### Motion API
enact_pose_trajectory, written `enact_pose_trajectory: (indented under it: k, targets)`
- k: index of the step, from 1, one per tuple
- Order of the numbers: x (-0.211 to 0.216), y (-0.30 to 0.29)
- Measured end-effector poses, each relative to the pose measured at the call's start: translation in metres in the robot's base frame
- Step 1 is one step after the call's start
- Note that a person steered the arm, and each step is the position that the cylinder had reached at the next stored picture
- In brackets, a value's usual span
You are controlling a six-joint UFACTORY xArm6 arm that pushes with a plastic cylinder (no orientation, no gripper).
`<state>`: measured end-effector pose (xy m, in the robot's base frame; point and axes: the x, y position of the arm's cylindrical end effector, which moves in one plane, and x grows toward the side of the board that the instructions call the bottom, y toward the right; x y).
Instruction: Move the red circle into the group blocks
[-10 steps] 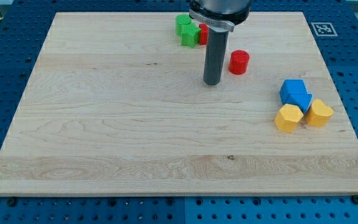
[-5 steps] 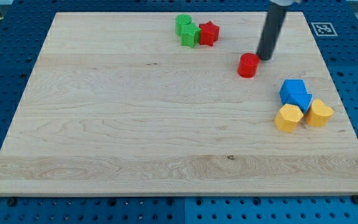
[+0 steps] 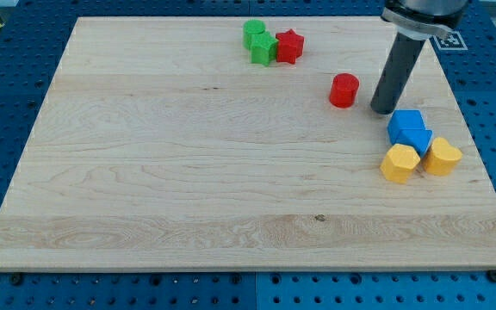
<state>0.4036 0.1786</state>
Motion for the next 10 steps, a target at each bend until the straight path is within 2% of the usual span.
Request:
enact_pose_trajectory:
  k: [4, 7, 10]
  targets:
    - [-0.019, -0.062]
    - [-0.033, -0.005]
    - [-0.05, -0.067]
